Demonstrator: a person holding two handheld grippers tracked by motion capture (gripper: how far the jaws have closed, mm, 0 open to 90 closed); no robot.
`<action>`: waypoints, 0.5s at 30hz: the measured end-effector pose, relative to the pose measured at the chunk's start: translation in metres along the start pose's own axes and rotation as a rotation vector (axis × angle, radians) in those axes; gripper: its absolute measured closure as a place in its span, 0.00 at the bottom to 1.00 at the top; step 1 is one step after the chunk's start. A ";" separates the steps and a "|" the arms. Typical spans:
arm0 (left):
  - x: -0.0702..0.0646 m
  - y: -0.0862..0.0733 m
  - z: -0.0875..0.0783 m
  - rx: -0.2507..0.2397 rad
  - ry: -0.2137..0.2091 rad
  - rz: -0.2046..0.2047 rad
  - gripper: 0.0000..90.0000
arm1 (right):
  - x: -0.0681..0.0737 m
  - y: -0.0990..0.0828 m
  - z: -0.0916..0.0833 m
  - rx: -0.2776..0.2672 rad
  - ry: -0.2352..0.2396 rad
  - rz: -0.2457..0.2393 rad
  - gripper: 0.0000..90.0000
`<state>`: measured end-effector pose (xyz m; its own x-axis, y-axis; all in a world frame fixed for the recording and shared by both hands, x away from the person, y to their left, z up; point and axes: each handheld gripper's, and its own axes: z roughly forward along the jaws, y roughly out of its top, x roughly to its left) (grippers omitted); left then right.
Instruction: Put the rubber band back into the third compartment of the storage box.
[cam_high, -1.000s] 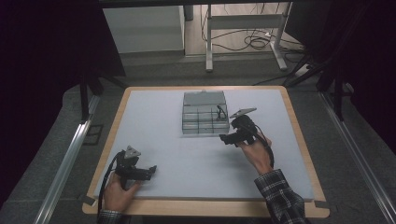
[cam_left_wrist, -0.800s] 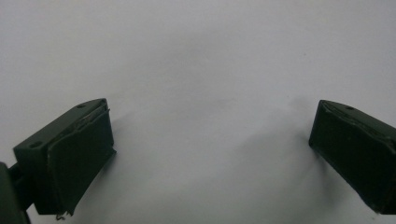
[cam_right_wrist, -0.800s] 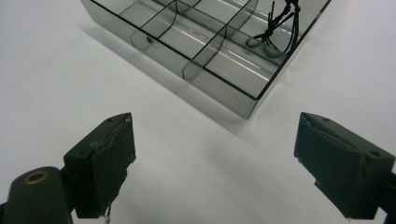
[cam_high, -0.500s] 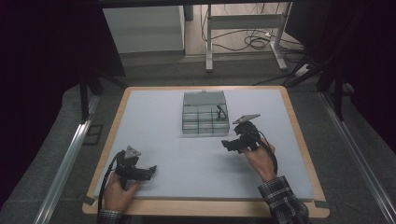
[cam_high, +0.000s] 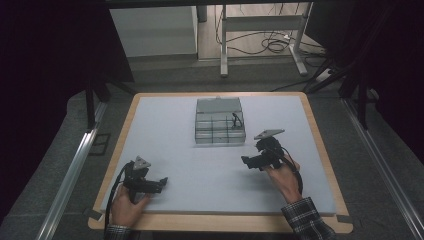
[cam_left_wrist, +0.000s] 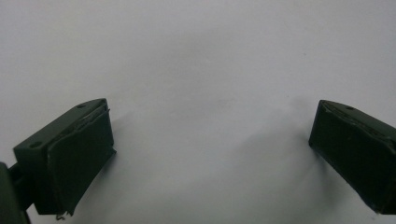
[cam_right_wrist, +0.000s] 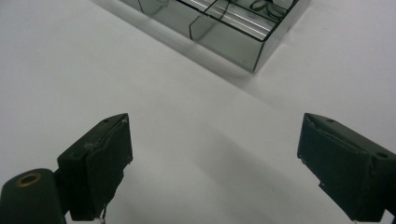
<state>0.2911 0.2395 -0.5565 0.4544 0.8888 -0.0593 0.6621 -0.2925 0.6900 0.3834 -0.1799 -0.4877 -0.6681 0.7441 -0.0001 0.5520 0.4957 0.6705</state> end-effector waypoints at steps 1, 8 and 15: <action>0.000 0.000 0.000 0.000 0.000 0.000 0.00 | 0.000 -0.001 -0.001 -0.001 -0.003 -0.002 0.11; 0.000 0.000 0.000 0.000 0.000 0.000 0.00 | 0.002 -0.010 -0.008 -0.002 -0.005 -0.001 0.11; 0.000 0.000 0.000 0.000 0.000 -0.001 0.00 | 0.003 -0.021 -0.016 -0.006 -0.008 0.012 0.11</action>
<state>0.2911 0.2395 -0.5565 0.4540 0.8890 -0.0598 0.6622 -0.2917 0.6902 0.3621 -0.1952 -0.4903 -0.6576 0.7534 0.0017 0.5566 0.4843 0.6750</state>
